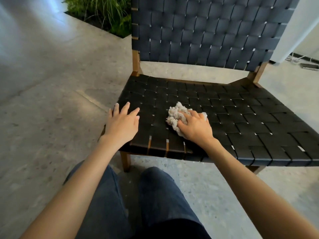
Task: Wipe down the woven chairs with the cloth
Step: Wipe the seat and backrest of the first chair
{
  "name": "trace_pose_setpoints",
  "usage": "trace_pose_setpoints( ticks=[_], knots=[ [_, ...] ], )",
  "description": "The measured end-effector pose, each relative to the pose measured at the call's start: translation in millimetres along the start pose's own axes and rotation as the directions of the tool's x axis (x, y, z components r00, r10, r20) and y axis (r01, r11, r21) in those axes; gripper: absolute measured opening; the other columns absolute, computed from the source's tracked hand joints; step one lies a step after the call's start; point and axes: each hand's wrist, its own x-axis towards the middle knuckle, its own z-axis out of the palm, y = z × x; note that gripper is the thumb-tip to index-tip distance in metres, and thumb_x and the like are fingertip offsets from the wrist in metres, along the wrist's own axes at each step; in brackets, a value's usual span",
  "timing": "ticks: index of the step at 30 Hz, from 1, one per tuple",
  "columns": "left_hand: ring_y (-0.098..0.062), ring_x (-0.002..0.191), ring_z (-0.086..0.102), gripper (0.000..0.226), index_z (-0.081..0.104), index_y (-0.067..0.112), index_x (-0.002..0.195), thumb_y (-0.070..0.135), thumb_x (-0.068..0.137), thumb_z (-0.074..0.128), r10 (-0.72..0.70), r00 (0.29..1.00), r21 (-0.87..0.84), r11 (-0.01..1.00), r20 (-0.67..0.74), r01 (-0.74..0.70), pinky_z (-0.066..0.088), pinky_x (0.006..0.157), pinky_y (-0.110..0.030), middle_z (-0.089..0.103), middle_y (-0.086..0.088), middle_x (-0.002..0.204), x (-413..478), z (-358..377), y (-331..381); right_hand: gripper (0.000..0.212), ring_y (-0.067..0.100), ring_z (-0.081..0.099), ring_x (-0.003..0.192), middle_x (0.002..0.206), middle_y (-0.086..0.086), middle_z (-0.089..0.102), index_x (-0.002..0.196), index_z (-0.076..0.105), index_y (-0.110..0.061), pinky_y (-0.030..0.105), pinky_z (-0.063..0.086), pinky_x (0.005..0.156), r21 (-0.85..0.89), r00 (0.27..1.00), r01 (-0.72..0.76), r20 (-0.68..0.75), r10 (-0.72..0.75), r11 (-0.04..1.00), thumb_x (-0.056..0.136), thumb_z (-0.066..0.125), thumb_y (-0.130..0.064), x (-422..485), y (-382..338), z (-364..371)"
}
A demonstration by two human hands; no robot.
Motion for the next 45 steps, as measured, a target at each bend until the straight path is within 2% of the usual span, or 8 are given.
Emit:
trace_pose_setpoints(
  ticks=[4,9,14,20,25,29,36,45],
  knots=[
    [-0.033,0.145,0.006,0.049,0.024,0.030,0.149,0.042,0.101,0.023,0.026,1.000,0.012,1.000,0.016,-0.026,0.006,0.117,-0.045,0.013,-0.006,0.159,19.1,0.9,-3.3,0.050,0.036,0.029,0.134,0.149,0.007,0.035,0.143,0.040,-0.033,0.051,0.022,0.111,-0.068,0.989,-0.146,-0.036,0.143,0.987,0.096,0.034,-0.047,3.6,27.8,0.1],
    [-0.024,0.146,0.009,0.057,0.023,0.023,0.150,0.049,0.099,0.027,-0.050,0.999,-0.094,0.994,0.008,0.051,0.014,0.116,-0.041,0.012,-0.006,0.159,28.3,0.4,-14.3,0.049,0.039,0.021,0.138,0.150,0.005,0.032,0.143,0.034,-0.044,0.060,0.005,0.112,-0.041,0.975,-0.220,-0.038,0.218,0.975,0.095,0.027,-0.051,34.8,27.5,4.6],
    [-0.023,0.145,0.017,0.052,0.020,0.011,0.150,0.031,0.103,0.029,-0.108,0.994,-0.199,0.975,-0.020,0.102,0.018,0.116,-0.035,0.016,-0.007,0.158,26.9,-3.1,-16.4,0.054,0.038,0.021,0.139,0.155,0.005,0.026,0.146,0.029,-0.041,0.052,0.017,0.112,0.035,0.997,-0.046,0.063,0.044,0.998,0.095,0.026,-0.057,64.0,-4.0,16.8],
    [-0.028,0.134,0.039,0.045,0.032,0.001,0.144,0.005,0.099,0.036,-0.228,0.970,-0.410,0.895,-0.086,0.174,0.032,0.109,-0.035,0.040,-0.017,0.145,28.3,-5.9,-24.5,0.058,0.038,0.027,0.136,0.154,0.006,0.029,0.147,0.033,-0.034,0.051,0.022,0.112,0.169,0.966,0.234,0.066,-0.248,0.957,0.095,0.025,-0.059,86.0,-96.4,40.2],
    [-0.030,0.128,0.044,0.043,0.037,0.000,0.140,0.015,0.100,0.037,-0.195,0.971,-0.363,0.922,-0.136,0.135,0.036,0.103,-0.035,0.045,-0.019,0.140,32.0,-1.2,-21.2,0.056,0.037,0.020,0.139,0.154,0.004,0.027,0.146,0.031,-0.040,0.054,0.011,0.115,0.233,0.970,0.228,0.036,-0.242,0.946,0.094,0.027,-0.060,104.3,-138.0,44.9],
    [-0.030,0.137,0.031,0.053,0.024,0.002,0.146,0.029,0.101,0.031,-0.150,0.984,-0.202,0.971,-0.099,0.128,0.032,0.110,-0.041,0.029,-0.019,0.150,37.8,7.5,-17.6,0.052,0.035,0.026,0.137,0.151,0.005,0.032,0.145,0.032,-0.040,0.053,0.015,0.114,0.259,0.970,0.234,0.002,-0.243,0.937,0.095,0.033,-0.054,116.8,-135.1,40.2],
    [-0.031,0.146,0.003,0.052,0.016,0.034,0.149,0.048,0.099,0.018,-0.017,1.000,0.096,0.995,0.019,0.015,0.004,0.116,-0.048,0.005,-0.011,0.159,58.9,16.6,-5.2,0.051,0.034,0.027,0.135,0.150,0.006,0.031,0.145,0.034,-0.036,0.050,0.018,0.114,0.073,0.995,0.085,0.037,-0.088,0.994,0.096,0.035,-0.049,114.9,-52.2,26.3],
    [-0.030,0.146,-0.002,0.053,0.013,0.039,0.149,0.053,0.098,0.015,0.081,0.992,0.116,0.989,0.097,-0.092,-0.005,0.115,-0.051,0.005,-0.005,0.160,103.0,25.0,26.1,0.051,0.035,0.025,0.135,0.149,0.004,0.033,0.145,0.033,-0.041,0.050,0.017,0.113,-0.079,0.987,-0.153,-0.056,0.149,0.985,0.095,0.034,-0.050,106.0,49.7,11.7]
  ],
)
